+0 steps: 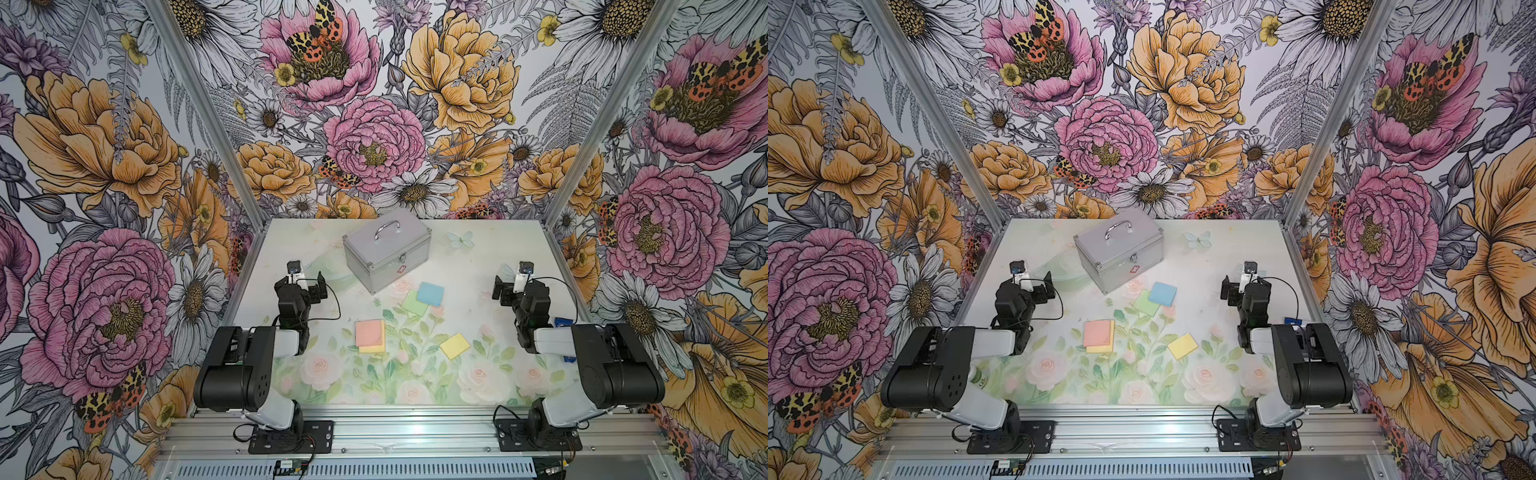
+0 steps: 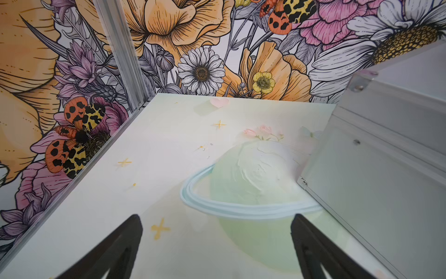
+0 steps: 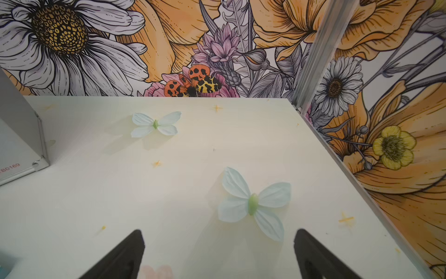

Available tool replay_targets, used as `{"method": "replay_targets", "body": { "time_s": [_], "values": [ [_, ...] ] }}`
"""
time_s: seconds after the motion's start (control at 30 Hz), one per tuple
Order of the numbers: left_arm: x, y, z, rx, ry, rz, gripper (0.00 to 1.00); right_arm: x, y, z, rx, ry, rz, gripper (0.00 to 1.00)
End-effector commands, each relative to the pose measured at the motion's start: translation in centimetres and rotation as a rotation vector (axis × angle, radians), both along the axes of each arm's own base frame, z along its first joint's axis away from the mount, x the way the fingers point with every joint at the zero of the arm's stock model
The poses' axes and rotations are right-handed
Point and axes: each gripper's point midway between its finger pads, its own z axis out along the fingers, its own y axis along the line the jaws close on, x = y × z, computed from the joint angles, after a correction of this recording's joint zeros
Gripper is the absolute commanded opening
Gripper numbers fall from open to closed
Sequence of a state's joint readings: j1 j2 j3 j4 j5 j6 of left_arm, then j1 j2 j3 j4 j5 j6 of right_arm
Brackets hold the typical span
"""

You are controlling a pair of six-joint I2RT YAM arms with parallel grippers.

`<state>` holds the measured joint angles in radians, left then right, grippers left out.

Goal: Tear off pages from different memo pads
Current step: Move the memo pad to the center of the board.

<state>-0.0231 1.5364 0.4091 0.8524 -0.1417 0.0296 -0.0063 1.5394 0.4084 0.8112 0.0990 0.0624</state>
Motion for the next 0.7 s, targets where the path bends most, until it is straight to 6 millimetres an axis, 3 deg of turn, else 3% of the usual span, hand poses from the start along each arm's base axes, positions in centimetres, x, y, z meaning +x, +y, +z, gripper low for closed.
{"method": "replay_targets", "body": {
  "time_s": [0.0, 0.67],
  "values": [
    [-0.43, -0.03, 0.0, 0.001, 0.002, 0.0, 0.99, 0.03, 0.02, 0.6, 0.007, -0.017, 0.006, 0.99],
    [-0.26, 0.26, -0.12, -0.039, 0.007, -0.02, 0.99, 0.11, -0.16, 0.56, 0.018, -0.014, 0.009, 0.99]
  ]
}}
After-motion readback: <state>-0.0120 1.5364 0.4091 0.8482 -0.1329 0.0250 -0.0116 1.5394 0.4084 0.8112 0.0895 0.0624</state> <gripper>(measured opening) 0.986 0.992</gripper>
